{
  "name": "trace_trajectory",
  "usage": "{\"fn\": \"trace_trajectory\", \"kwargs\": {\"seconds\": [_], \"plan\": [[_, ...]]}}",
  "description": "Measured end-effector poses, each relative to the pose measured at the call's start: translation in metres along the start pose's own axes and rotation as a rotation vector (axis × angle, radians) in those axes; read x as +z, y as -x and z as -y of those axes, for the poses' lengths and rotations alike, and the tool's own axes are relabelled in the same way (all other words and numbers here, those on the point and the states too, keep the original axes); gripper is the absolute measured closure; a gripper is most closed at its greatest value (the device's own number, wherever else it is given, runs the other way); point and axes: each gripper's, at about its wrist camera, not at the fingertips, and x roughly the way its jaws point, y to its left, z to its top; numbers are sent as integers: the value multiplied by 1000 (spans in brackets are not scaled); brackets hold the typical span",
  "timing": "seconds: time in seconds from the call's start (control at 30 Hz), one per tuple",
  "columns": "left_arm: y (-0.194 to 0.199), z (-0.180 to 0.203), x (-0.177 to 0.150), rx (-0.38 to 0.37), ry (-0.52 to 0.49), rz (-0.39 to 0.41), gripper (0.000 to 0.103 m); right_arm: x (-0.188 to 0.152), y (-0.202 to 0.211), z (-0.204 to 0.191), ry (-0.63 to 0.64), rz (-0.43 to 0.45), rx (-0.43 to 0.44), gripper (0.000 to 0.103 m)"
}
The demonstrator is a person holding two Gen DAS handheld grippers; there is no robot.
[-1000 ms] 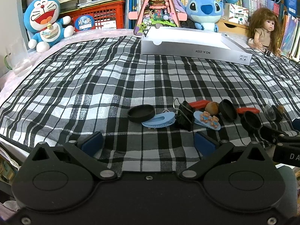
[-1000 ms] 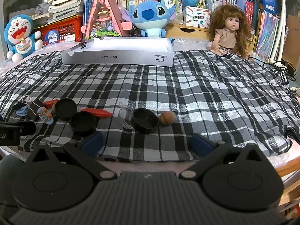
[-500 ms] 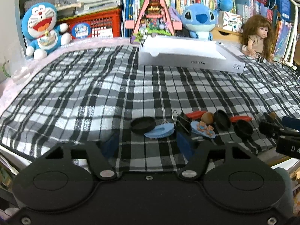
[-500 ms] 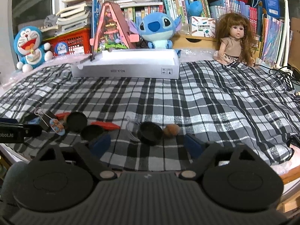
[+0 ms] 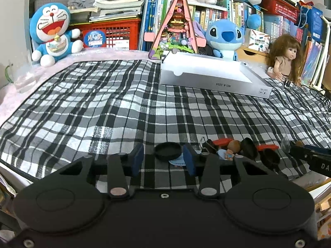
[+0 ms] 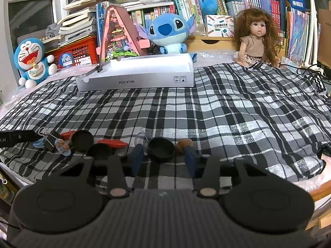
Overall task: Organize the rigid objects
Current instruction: 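Grasp a black round lid with the right tool while the left tool grasps another black lid, then carry both black lids up toward the white box tray with both tools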
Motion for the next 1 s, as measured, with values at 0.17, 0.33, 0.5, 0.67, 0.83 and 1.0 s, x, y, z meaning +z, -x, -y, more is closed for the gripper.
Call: {"fn": "trace_trajectory", "kwargs": {"seconds": [0.17,0.33,0.5,0.67,0.83,1.0], "plan": [[-7,0,-2,-12,15,-13,63,1,-4,4,-19,-10,-1,54],[-13,-1,-2,-17,30,-8,63,3,-10,5,-29,-12,-12,54],[-12,-1,-4,-18,38,8,74,1,-8,0,-24,3,-5,61],[-12,1,-4,-3,26,22,73,1,-9,-5,-10,3,2,64],[-15,-1,-3,8,44,23,61,1,-12,-2,-30,-1,-5,59],[-20,-3,-1,16,50,22,52,3,-15,-2,-32,4,-17,59]]}}
